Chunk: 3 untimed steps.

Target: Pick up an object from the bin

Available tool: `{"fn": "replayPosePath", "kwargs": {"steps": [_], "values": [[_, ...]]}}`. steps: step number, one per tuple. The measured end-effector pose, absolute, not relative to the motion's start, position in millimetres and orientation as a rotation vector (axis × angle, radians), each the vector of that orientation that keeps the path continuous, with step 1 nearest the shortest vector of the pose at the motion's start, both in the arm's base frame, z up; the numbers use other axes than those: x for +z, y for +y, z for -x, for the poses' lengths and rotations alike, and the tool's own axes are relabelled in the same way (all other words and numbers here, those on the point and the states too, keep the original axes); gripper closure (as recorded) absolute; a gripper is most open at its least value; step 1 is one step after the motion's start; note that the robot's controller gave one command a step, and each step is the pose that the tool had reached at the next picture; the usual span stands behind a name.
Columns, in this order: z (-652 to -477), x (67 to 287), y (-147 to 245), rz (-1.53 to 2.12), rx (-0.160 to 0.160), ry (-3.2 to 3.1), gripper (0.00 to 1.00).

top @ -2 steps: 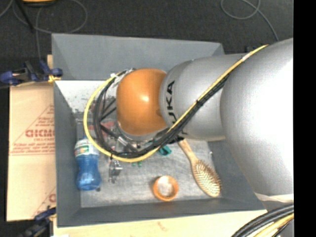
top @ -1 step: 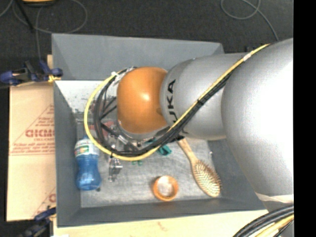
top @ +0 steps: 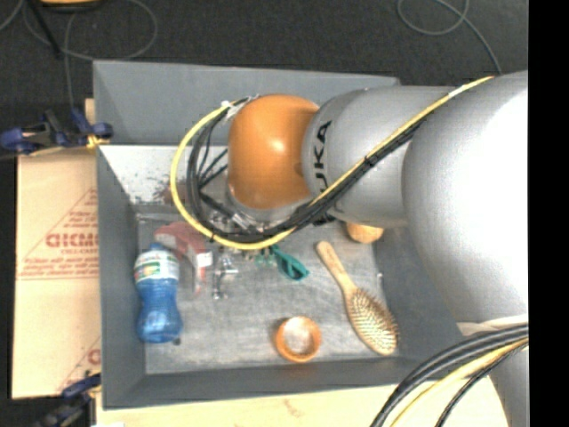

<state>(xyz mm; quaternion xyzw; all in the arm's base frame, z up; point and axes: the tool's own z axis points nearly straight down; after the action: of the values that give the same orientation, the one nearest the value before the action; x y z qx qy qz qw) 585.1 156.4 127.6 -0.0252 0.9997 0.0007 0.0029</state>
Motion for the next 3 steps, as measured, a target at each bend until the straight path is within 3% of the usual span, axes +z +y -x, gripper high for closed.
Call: {"fn": "replayPosePath", "kwargs": {"steps": [1, 2, 3], "values": [[-608.2, 74, 135, -0.149, 0.007, 3.128, 1.00], [-608.2, 74, 135, -0.151, 0.007, 3.128, 1.00], [-605.7, 107, 139, -0.162, 0.003, 3.137, 1.00]]}}
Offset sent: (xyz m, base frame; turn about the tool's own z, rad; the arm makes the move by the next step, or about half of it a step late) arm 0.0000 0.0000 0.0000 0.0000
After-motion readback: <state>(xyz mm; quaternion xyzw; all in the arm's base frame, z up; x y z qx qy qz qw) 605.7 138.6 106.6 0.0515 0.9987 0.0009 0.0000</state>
